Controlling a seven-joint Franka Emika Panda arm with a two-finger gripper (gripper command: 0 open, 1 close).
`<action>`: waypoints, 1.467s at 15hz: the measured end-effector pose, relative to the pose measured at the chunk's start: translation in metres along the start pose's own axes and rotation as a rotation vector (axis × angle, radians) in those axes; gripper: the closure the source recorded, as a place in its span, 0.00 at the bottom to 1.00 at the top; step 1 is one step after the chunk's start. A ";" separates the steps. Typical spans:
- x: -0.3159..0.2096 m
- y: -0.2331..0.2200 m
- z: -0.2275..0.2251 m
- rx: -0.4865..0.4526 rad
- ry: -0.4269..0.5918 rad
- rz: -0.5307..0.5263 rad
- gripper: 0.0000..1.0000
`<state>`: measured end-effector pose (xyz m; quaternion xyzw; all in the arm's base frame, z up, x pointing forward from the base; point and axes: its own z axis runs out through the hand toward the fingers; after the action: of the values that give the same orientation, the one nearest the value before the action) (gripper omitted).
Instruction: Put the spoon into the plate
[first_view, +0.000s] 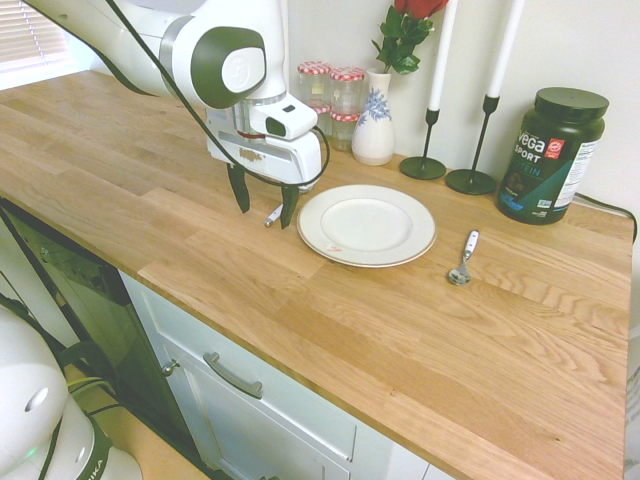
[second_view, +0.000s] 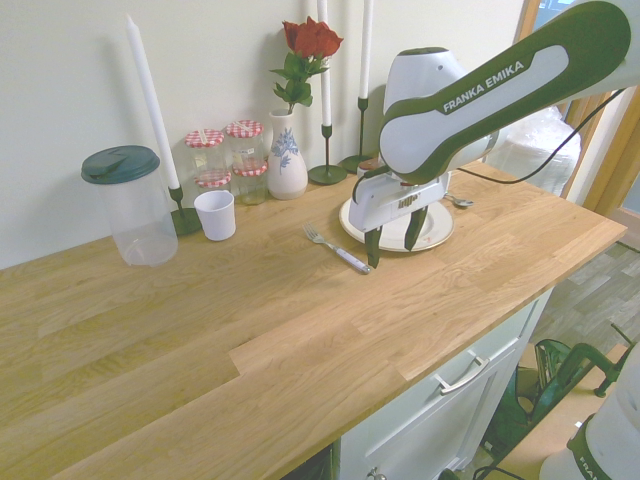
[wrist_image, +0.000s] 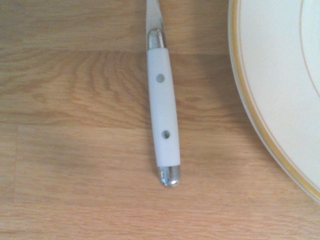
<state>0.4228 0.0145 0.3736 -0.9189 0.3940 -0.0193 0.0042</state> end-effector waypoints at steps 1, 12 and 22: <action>0.000 0.000 0.000 -0.001 -0.001 0.000 0.00; 0.173 0.066 -0.081 -0.065 0.050 -0.176 0.00; 0.309 0.113 -0.024 -0.058 0.022 -0.161 0.00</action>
<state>0.5530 -0.2872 0.4047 -0.9471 0.3193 -0.0183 -0.0282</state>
